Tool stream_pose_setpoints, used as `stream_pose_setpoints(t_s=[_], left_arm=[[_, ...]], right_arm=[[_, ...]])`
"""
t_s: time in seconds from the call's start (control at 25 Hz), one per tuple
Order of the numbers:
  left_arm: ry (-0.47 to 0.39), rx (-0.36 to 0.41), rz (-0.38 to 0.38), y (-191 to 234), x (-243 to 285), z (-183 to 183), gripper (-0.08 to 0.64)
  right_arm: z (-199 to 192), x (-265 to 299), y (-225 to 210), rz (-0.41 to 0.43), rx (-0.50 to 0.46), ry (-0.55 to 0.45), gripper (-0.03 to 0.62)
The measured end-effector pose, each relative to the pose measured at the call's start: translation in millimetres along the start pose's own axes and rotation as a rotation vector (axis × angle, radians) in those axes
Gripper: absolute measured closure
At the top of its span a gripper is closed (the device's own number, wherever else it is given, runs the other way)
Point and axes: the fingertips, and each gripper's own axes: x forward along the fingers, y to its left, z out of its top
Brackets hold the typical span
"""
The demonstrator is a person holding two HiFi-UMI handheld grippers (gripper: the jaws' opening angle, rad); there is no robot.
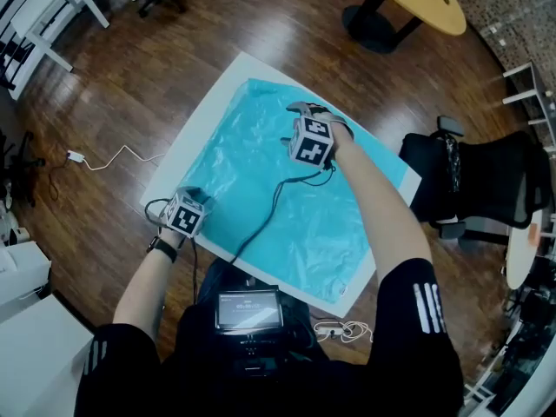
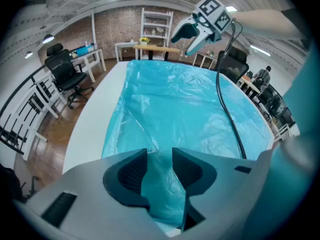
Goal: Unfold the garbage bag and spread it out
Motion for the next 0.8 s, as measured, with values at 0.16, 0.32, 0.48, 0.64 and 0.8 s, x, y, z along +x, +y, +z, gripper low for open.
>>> stream_pose_setpoints(t_s=[0.16,0.32,0.48,0.64,0.8], left_arm=[[0.000,-0.002,0.004,-1,-1,-2,0.394],[-0.005,-0.009,0.000,-2,-2,1,0.394],[-0.011,-0.009,0.003,-1,-2,0,0.394],[-0.012,-0.006,-0.004,-2,-5,2,0.394],[-0.006,-0.008,-0.007,-3,-9,-6,0.394]], right_arm=[[6,22,-35,-0.005,0.460,-0.154,0.216],[-9,57,-49,0.055,0.808,-0.238,0.216],[-14,75,-49,0.088,0.925,-0.266,0.216],[-24,92,-44,0.121,1.002,-0.261,0.215],[-33,100,-37,0.133,1.038,-0.249,0.215]])
